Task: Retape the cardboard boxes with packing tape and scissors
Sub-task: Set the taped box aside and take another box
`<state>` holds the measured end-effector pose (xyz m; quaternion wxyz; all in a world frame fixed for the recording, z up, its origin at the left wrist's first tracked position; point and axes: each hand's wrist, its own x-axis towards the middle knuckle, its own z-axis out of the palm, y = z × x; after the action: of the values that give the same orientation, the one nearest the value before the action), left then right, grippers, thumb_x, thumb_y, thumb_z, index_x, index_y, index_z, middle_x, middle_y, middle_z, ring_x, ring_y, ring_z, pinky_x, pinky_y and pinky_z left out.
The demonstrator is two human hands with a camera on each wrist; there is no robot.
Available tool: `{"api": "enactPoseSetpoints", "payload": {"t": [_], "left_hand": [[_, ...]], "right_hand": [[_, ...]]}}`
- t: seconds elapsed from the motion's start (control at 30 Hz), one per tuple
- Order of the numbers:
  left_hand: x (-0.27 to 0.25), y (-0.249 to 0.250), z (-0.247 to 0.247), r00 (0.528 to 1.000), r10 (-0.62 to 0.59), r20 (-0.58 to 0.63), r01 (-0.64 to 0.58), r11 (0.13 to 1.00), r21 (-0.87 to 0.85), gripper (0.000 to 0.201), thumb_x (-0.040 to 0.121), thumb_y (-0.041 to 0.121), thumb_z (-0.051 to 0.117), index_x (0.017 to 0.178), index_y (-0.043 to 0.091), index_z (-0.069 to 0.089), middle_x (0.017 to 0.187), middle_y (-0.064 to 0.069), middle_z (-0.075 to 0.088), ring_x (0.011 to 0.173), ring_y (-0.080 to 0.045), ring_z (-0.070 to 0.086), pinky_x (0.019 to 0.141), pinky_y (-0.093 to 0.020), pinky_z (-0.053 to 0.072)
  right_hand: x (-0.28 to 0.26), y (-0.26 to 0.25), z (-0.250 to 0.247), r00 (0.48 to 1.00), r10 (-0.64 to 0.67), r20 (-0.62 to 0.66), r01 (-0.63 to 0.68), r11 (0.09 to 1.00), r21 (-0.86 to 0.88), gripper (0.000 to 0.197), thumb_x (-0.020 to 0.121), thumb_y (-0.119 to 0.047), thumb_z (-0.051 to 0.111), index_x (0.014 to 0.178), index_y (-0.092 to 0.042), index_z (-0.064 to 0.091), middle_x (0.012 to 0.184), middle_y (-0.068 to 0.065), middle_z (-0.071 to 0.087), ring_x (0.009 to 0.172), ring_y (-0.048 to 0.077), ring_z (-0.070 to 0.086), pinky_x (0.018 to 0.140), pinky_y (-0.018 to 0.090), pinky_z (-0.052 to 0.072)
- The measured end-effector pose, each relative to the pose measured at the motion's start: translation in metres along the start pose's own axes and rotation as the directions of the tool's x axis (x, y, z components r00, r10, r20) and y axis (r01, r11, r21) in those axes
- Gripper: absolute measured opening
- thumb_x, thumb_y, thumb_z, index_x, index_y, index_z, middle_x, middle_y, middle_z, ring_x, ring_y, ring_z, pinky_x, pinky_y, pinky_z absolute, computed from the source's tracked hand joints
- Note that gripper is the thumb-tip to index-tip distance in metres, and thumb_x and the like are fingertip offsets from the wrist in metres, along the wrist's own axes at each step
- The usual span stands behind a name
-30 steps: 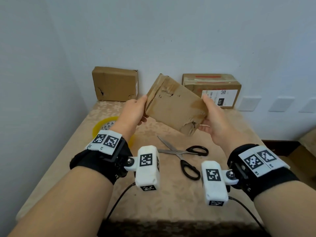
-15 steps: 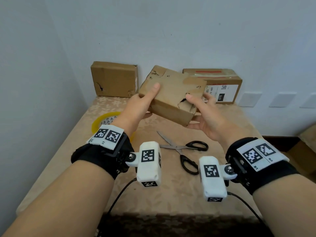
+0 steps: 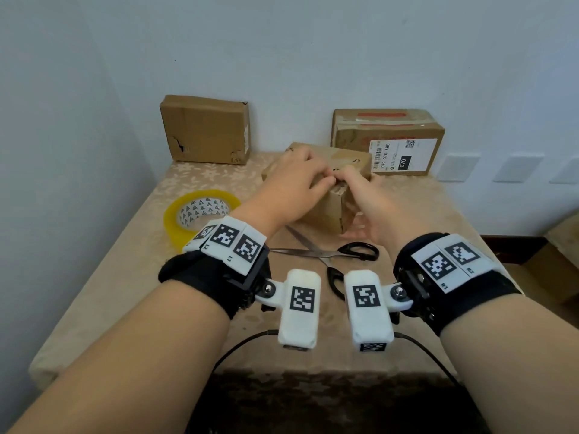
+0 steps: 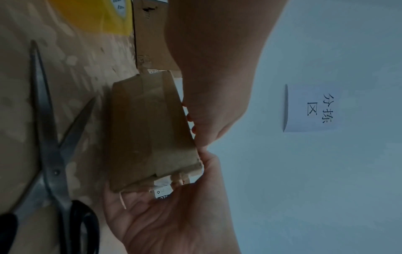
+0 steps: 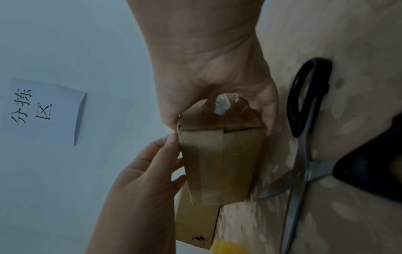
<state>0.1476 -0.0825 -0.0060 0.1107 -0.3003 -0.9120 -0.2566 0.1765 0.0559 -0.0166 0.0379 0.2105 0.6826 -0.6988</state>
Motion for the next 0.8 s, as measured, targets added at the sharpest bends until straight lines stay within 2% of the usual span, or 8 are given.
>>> {"api": "enactPoseSetpoints", "payload": {"t": [0.1,0.13,0.27,0.33,0.47,0.57,0.67,0.8], "left_hand": [[0.0,0.001,0.001,0.997,0.006,0.072,-0.011,0.998,0.062,0.029,0.098,0.035,0.045,0.11,0.024,0.069,0.105,0.002,0.04,0.109,-0.023,0.039,0.094,-0.036,0.034],[0.0,0.003,0.0,0.995,-0.007,0.101,-0.002,0.996,0.091,0.031,0.099,0.036,0.042,0.108,0.025,0.069,0.109,0.001,0.04,0.11,-0.023,0.038,0.095,-0.035,0.033],[0.001,0.008,-0.003,0.977,-0.083,0.196,0.048,0.983,0.18,0.03,0.099,0.032,0.031,0.11,0.026,0.058,0.11,0.001,0.03,0.107,-0.019,0.028,0.09,-0.031,0.023],[0.001,0.007,-0.005,0.974,-0.1,0.201,0.063,0.981,0.181,0.022,0.097,0.028,0.034,0.1,0.025,0.056,0.108,0.001,0.03,0.106,-0.018,0.028,0.091,-0.033,0.022],[0.001,-0.001,-0.005,0.987,-0.021,0.157,0.002,0.993,0.116,0.016,0.093,0.026,0.044,0.079,0.027,0.052,0.113,0.002,0.039,0.111,-0.022,0.034,0.097,-0.039,0.03],[0.0,-0.008,-0.004,0.992,0.062,0.11,-0.062,0.998,0.001,0.019,0.09,0.025,0.052,0.073,0.026,0.06,0.107,0.007,0.042,0.108,-0.026,0.04,0.096,-0.045,0.036],[0.002,-0.013,-0.004,0.996,0.068,0.053,-0.065,0.995,-0.073,0.016,0.091,0.021,0.058,0.08,0.02,0.07,0.102,0.009,0.045,0.107,-0.024,0.044,0.096,-0.037,0.037],[0.01,-0.01,-0.005,0.999,0.043,-0.027,-0.048,0.965,-0.259,0.013,0.092,0.023,0.06,0.087,0.017,0.071,0.089,0.015,0.053,0.09,-0.011,0.054,0.082,-0.022,0.043]], "right_hand": [[0.0,0.002,0.004,0.999,0.035,-0.009,-0.035,0.999,0.013,0.056,0.084,-0.047,0.061,0.128,-0.025,0.034,0.102,0.004,0.061,0.083,0.022,0.065,0.056,0.04,0.058],[0.0,0.003,0.004,1.0,0.021,-0.02,-0.021,1.0,0.004,0.056,0.085,-0.047,0.06,0.129,-0.026,0.032,0.106,0.005,0.061,0.086,0.022,0.065,0.057,0.04,0.059],[-0.001,0.002,0.006,0.997,-0.079,-0.018,0.077,0.993,-0.084,0.059,0.091,-0.05,0.054,0.136,-0.026,0.024,0.108,0.0,0.057,0.086,0.016,0.062,0.044,0.025,0.052],[-0.003,0.001,0.006,0.995,-0.097,-0.001,0.097,0.99,-0.104,0.061,0.091,-0.053,0.053,0.136,-0.027,0.022,0.109,0.0,0.057,0.086,0.016,0.063,0.043,0.024,0.051],[-0.004,0.001,0.008,0.993,-0.114,0.015,0.115,0.987,-0.111,0.059,0.089,-0.054,0.055,0.133,-0.027,0.026,0.106,-0.002,0.06,0.085,0.017,0.065,0.044,0.025,0.053],[-0.004,0.003,0.009,0.993,-0.114,0.021,0.116,0.989,-0.095,0.058,0.088,-0.05,0.057,0.132,-0.026,0.027,0.107,-0.001,0.059,0.089,0.02,0.065,0.056,0.033,0.059],[0.0,0.004,0.01,0.992,-0.119,0.036,0.121,0.99,-0.078,0.05,0.09,-0.048,0.056,0.129,-0.029,0.033,0.106,-0.001,0.062,0.088,0.018,0.066,0.059,0.034,0.058],[0.01,0.007,0.009,0.995,-0.078,0.069,0.08,0.996,-0.034,0.042,0.091,-0.051,0.051,0.128,-0.031,0.046,0.113,0.002,0.065,0.094,0.021,0.065,0.065,0.039,0.059]]}}
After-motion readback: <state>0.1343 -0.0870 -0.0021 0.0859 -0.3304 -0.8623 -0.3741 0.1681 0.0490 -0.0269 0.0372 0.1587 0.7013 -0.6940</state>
